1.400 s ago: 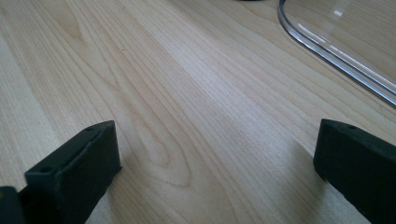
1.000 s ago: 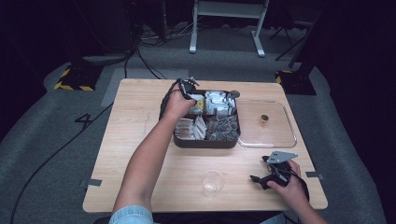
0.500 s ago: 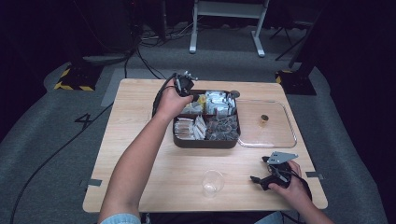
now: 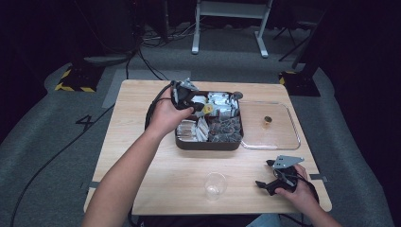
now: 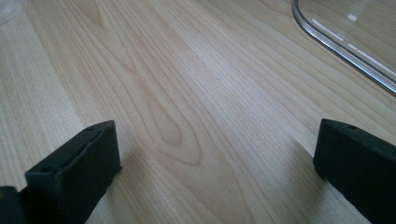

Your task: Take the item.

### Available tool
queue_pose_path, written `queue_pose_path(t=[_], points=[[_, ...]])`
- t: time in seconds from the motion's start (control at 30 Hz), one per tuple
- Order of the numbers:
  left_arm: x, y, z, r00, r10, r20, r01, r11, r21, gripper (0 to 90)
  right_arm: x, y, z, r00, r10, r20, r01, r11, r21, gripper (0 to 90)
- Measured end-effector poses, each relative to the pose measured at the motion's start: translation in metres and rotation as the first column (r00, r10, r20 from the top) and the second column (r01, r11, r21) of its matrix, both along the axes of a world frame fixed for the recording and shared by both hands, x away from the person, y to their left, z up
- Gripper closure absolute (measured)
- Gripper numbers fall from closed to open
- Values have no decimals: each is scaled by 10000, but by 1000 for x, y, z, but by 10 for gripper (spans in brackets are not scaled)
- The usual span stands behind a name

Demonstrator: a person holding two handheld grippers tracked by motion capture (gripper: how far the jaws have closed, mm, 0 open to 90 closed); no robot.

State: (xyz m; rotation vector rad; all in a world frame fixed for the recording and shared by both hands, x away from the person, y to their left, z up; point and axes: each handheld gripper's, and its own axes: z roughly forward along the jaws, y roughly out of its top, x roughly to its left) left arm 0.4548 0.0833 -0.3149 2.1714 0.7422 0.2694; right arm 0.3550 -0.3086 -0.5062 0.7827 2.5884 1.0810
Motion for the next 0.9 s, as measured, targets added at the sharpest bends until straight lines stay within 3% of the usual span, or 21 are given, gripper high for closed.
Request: queue_pose_path(t=[0.2, 0.43, 0.63, 0.9], points=[[-36, -5, 10, 9962, -819, 295, 818, 9966, 59, 900, -1, 0, 0, 10000, -15, -17, 15, 10000, -1, 5], [-67, -8, 11, 9910, -1294, 354, 1294, 9916, 31, 900, -2, 0, 0, 10000, 17, 2, -17, 10000, 6, 5], [-92, -9, 5, 9861, -1642, 257, 1645, 9863, -106, 900, -2, 0, 0, 10000, 28, 2, -28, 10000, 2, 5], [-116, -18, -11, 9746, -2206, 380, 2217, 9747, -283, 900, -2, 0, 0, 10000, 27, 0, -27, 10000, 4, 5]])
